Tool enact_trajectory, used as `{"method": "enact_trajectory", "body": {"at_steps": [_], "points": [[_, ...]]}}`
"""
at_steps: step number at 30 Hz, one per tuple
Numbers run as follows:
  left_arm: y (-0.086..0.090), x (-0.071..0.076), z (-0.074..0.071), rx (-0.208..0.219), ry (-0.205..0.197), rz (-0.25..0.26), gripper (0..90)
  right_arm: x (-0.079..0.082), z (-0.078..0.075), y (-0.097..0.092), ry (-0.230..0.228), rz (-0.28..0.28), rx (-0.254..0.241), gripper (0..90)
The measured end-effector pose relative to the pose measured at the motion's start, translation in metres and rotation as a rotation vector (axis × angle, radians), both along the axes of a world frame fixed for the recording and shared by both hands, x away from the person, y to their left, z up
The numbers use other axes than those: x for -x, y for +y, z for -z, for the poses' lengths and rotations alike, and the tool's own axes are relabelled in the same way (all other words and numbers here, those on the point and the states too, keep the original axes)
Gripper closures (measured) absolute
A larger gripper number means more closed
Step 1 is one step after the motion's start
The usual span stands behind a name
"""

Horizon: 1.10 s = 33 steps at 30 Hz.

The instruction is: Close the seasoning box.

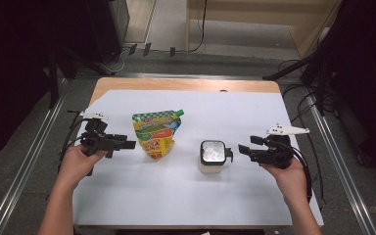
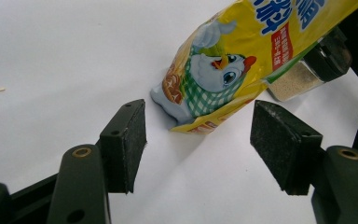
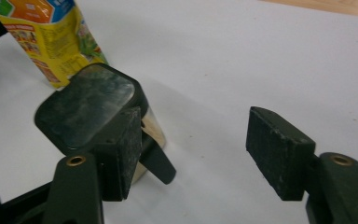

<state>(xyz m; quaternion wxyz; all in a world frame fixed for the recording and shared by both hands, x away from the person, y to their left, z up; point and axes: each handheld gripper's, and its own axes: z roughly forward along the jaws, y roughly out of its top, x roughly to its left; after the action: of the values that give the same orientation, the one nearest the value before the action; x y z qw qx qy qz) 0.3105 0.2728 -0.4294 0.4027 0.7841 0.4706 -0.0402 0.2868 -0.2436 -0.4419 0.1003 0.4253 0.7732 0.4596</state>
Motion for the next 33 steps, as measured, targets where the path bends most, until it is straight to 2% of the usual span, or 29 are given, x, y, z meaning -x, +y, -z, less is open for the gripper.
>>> {"method": "enact_trajectory", "body": {"at_steps": [3, 13, 23, 25, 33], "points": [[0.0, 0.0, 0.0, -0.001, 0.001, 0.0, 36.9, -0.001, 0.004, -0.006, -0.009, 0.025, 0.006, 31.8], [0.001, 0.0, 0.001, -0.004, -0.001, -0.001, 36.8, -0.005, 0.015, -0.018, -0.009, 0.069, 0.012, 29.0], [0.0, -0.001, 0.002, -0.004, 0.0, -0.001, 36.5, -0.007, 0.023, -0.022, 0.004, 0.074, 0.028, 27.0], [0.0, -0.001, 0.002, -0.004, -0.001, -0.002, 36.4, -0.008, 0.024, -0.022, 0.006, 0.042, 0.022, 21.9], [0.001, -0.002, 0.003, -0.008, 0.004, -0.002, 35.8, -0.008, 0.026, -0.019, 0.015, 0.027, 0.032, 21.9]]}}
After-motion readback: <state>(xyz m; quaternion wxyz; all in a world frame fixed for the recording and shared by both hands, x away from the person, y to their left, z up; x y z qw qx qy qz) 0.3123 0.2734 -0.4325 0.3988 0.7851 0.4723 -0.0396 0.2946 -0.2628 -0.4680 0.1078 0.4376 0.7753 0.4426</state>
